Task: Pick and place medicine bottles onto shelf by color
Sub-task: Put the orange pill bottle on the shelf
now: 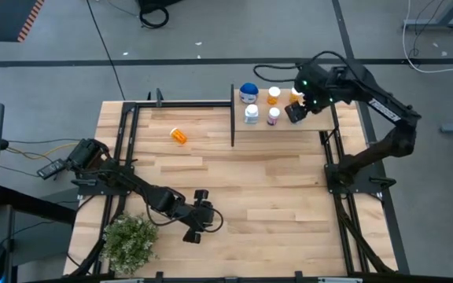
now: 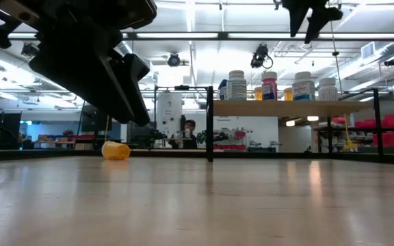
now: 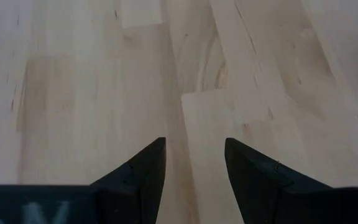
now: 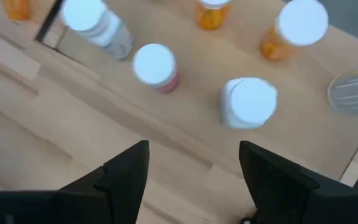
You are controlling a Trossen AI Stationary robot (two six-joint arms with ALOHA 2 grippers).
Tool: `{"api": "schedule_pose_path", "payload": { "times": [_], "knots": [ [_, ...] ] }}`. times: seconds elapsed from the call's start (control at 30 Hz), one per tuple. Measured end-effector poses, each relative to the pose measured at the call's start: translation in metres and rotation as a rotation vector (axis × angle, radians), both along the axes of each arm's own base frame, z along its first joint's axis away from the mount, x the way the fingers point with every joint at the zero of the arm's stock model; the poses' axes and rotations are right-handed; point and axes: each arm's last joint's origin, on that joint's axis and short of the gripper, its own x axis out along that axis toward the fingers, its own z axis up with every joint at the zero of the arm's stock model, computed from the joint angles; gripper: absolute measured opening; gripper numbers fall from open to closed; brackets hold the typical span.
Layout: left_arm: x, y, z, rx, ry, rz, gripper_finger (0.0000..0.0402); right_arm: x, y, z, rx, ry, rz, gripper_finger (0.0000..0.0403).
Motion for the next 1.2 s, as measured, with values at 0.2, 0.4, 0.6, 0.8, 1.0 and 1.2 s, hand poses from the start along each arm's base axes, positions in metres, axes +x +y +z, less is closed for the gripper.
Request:
{"api": "schedule_pose_path", "payload": {
  "times": [0.2,0.4,0.6,0.8,1.0,1.2],
  "knots": [
    [0.0,0.0,0.0,0.012,-0.006,0.011,0.0172,0.026,0.049,-0.01,-0.003,0.006,0.128,0.0257],
    [0.001,0.003,0.001,0.047,-0.04,0.121,0.0172,0.05,0.107,-0.055,0.005,0.039,0.272,0.0257],
    [0.0,0.009,0.009,0.08,-0.069,0.139,0.0172,0.076,0.158,-0.122,0.023,-0.122,0.415,0.0257],
    [-0.002,0.014,0.023,0.06,-0.11,0.153,0.0172,0.077,0.194,-0.171,-0.084,-0.305,0.456,0.0257],
    [-0.001,0.016,0.025,0.111,-0.117,0.102,0.0172,0.062,0.215,-0.2,-0.267,-0.418,0.389,0.0256],
    [0.014,0.042,0.033,0.111,-0.123,0.194,0.0172,0.05,0.218,-0.228,-0.403,-0.55,0.31,0.0256]
  ]
}}
